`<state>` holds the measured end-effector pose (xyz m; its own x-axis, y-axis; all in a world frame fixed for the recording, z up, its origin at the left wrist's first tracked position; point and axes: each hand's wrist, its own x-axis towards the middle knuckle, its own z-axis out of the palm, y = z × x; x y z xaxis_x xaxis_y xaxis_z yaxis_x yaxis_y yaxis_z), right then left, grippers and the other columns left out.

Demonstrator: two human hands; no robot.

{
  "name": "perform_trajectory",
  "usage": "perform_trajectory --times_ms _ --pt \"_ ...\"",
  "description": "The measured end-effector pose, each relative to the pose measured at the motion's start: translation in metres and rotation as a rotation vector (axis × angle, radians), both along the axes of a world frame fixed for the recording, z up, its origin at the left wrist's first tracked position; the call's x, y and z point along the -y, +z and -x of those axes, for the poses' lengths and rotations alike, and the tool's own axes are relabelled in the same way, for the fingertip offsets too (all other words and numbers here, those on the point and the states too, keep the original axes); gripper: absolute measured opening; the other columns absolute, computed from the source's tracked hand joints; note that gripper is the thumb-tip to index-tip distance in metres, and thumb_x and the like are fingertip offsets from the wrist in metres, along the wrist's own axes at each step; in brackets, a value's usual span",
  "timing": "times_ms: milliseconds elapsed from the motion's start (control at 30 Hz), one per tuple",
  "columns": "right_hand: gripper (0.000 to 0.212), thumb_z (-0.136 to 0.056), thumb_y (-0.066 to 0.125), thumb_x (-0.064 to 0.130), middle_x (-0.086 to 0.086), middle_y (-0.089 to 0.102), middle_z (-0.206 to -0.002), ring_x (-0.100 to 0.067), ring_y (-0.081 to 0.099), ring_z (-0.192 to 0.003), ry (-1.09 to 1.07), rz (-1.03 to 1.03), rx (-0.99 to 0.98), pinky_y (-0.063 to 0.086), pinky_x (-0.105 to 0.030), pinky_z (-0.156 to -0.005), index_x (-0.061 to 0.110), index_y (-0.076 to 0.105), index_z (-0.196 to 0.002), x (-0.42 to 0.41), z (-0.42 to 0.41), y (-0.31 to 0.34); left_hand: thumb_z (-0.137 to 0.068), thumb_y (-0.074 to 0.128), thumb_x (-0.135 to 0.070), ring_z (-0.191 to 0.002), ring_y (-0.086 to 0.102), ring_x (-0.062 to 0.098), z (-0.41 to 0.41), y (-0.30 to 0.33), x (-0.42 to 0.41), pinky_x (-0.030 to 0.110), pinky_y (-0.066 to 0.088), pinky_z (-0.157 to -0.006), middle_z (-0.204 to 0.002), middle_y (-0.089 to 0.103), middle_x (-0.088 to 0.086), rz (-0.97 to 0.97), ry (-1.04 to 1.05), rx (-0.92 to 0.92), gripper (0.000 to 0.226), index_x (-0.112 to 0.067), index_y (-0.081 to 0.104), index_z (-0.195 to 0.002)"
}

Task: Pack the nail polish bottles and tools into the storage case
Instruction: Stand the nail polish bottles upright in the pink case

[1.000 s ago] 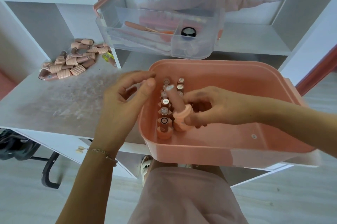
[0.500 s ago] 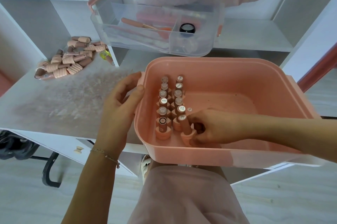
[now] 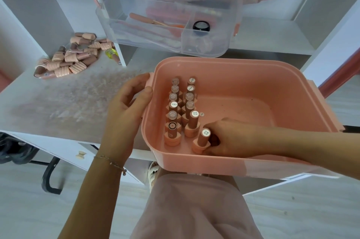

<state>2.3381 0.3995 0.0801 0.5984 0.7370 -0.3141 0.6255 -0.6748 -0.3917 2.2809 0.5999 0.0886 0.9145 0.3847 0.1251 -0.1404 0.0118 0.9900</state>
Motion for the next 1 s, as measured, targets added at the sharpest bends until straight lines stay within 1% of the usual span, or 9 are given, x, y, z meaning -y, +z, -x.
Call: perform_trajectory --times_ms 133,200,333,400,533,633,767,867,1000 --pt "0.022 -0.079 0.059 0.03 0.014 0.047 -0.061 0.002 0.044 -0.056 -0.004 -0.01 -0.013 0.036 -0.008 -0.051 0.028 0.042 -0.065 -0.004 0.004 -0.005 -0.09 0.054 -0.013 -0.089 0.064 0.001 0.002 -0.001 0.001 0.012 0.05 -0.066 -0.104 0.065 -0.006 0.017 0.011 -0.005 0.024 -0.033 0.063 -0.1" --pt "0.02 -0.078 0.059 0.031 0.014 0.047 -0.061 -0.002 0.045 -0.058 -0.034 -0.018 0.007 0.033 -0.013 -0.05 0.028 0.043 -0.067 -0.006 0.003 -0.007 -0.09 0.054 -0.013 -0.087 0.064 0.0 0.002 0.0 0.0 0.012 0.05 -0.066 -0.102 0.065 -0.007 0.011 0.009 0.0 0.024 -0.034 0.063 -0.099" --pt "0.016 -0.076 0.062 0.037 0.01 0.054 -0.067 -0.012 0.05 -0.066 -0.087 -0.002 0.008 0.041 -0.026 -0.062 0.024 0.054 -0.073 -0.006 0.004 -0.008 -0.09 0.054 -0.013 -0.086 0.064 0.001 0.004 0.0 0.001 0.013 0.051 -0.067 -0.098 0.066 -0.009 0.011 0.004 -0.001 0.024 -0.033 0.064 -0.098" --pt "0.018 -0.076 0.063 0.04 0.01 0.056 -0.071 -0.012 0.05 -0.067 -0.079 0.049 -0.025 0.044 -0.027 -0.065 0.023 0.059 -0.081 -0.004 0.002 -0.004 -0.089 0.055 -0.014 -0.085 0.065 0.001 0.004 0.001 0.0 0.014 0.052 -0.066 -0.101 0.067 -0.007 0.003 -0.002 0.001 0.023 -0.033 0.064 -0.098" --pt "0.009 -0.082 0.058 0.035 0.015 0.052 -0.072 -0.012 0.051 -0.072 -0.043 0.132 -0.051 0.041 -0.024 -0.066 0.026 0.057 -0.08 -0.002 -0.005 0.012 -0.088 0.055 -0.016 -0.083 0.064 -0.001 0.003 0.004 -0.001 0.013 0.051 -0.064 -0.101 0.066 -0.008 -0.033 -0.018 0.003 0.022 -0.033 0.062 -0.099" --pt "0.015 -0.084 0.057 0.034 0.011 0.058 -0.071 -0.008 0.054 -0.066 -0.126 0.025 -0.006 0.044 -0.021 -0.063 0.02 0.063 -0.082 0.002 -0.012 0.024 -0.088 0.056 -0.017 -0.087 0.065 0.001 0.004 0.003 -0.002 0.013 0.052 -0.066 -0.102 0.067 -0.008 -0.046 -0.022 0.001 0.021 -0.033 0.062 -0.1" --pt "0.014 -0.08 0.058 0.03 0.015 0.056 -0.066 -0.004 0.053 -0.064 -0.188 -0.254 0.15 0.046 -0.03 -0.065 0.033 0.054 -0.068 0.004 -0.017 0.036 -0.088 0.056 -0.017 -0.093 0.065 0.006 0.003 0.002 -0.001 0.015 0.053 -0.07 -0.102 0.068 -0.008 -0.026 -0.008 0.004 0.021 -0.033 0.063 -0.1" --pt "0.007 -0.081 0.059 0.027 0.016 0.056 -0.073 -0.004 0.053 -0.067 -0.106 -0.425 0.189 0.045 -0.026 -0.065 0.033 0.059 -0.085 0.0 -0.016 0.042 -0.088 0.056 -0.017 -0.088 0.066 0.003 0.002 0.002 -0.001 0.014 0.051 -0.065 -0.098 0.068 -0.011 -0.011 -0.008 0.009 0.022 -0.034 0.064 -0.098" --pt "0.03 -0.085 0.058 0.016 0.023 0.047 -0.083 -0.003 0.045 -0.073 0.094 -0.324 0.243 0.042 -0.026 -0.071 0.025 0.061 -0.114 -0.006 -0.018 0.047 -0.088 0.055 -0.015 -0.087 0.065 0.003 0.001 0.001 0.0 0.015 0.052 -0.068 -0.098 0.067 -0.01 -0.011 -0.005 0.006 0.023 -0.034 0.063 -0.098"
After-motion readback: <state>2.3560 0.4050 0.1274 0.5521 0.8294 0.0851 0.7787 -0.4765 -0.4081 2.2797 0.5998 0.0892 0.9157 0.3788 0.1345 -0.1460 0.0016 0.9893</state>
